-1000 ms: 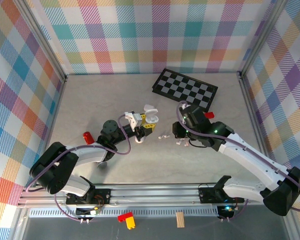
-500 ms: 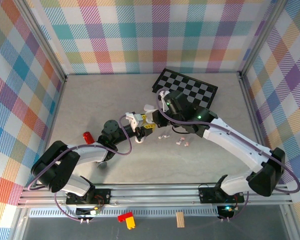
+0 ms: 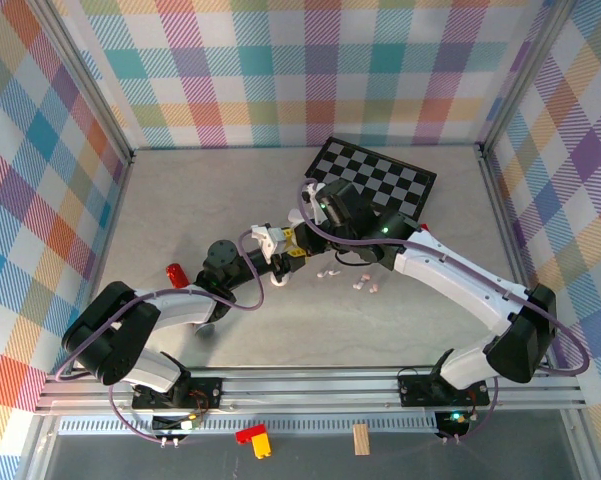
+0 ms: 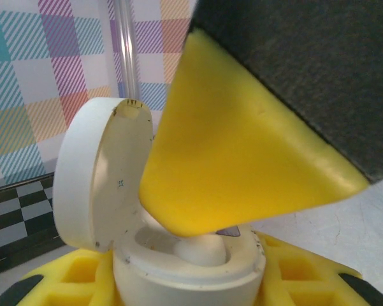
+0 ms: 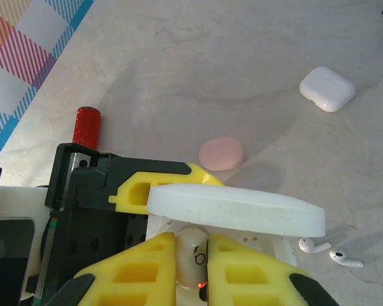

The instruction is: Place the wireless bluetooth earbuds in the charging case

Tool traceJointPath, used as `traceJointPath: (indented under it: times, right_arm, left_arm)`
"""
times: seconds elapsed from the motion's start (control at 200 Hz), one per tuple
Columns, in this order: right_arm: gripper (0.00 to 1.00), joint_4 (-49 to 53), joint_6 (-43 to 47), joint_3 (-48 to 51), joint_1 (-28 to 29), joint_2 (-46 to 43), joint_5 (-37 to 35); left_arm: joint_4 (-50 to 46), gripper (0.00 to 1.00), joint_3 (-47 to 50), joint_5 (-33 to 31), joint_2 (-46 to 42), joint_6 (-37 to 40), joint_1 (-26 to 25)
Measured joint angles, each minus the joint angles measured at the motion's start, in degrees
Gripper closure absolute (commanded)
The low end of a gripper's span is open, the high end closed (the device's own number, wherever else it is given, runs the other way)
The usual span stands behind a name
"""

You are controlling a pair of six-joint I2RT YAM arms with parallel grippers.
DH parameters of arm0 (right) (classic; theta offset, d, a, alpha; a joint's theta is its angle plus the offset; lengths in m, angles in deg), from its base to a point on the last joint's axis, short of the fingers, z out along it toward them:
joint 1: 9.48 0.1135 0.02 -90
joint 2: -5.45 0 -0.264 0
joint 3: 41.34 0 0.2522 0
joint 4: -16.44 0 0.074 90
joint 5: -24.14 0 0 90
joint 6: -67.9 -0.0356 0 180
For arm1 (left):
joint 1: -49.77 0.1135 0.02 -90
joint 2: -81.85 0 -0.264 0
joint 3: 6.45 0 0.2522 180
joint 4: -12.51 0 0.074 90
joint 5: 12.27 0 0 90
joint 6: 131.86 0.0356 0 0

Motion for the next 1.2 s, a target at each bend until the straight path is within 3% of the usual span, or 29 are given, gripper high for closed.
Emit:
traceJointPath:
  times: [0.15, 0.39, 0.645, 1.01, 1.2]
  right_arm:
    - [0.84, 0.07, -0.02, 0.00, 0.00, 0.00, 0.44]
    - [0.69, 0.15, -1.11, 0.02, 0.00, 0.04, 0.83]
    - [0.67, -0.66, -1.40, 3.48, 0.00, -2.99, 0.55]
    - [0.67, -5.90, -4.66, 22.34, -0.44, -22.71, -4.92]
    - [0.66, -6.67, -11.34, 33.24, -5.95, -28.52, -7.58]
  left_arm:
    - [0.61, 0.64, 0.00, 0.00, 0.09, -0.22, 0.00]
    - [1.31, 0.64, 0.00, -0.02, 0.44, -0.44, 0.00]
    - [1.75, 0.64, 0.00, -0.28, 0.63, -0.46, 0.04]
    - [3.04, 0.64, 0.07, -0.68, 0.70, -2.34, 1.88]
    - [3.06, 0.64, 0.61, -0.66, 0.68, -3.37, 2.54]
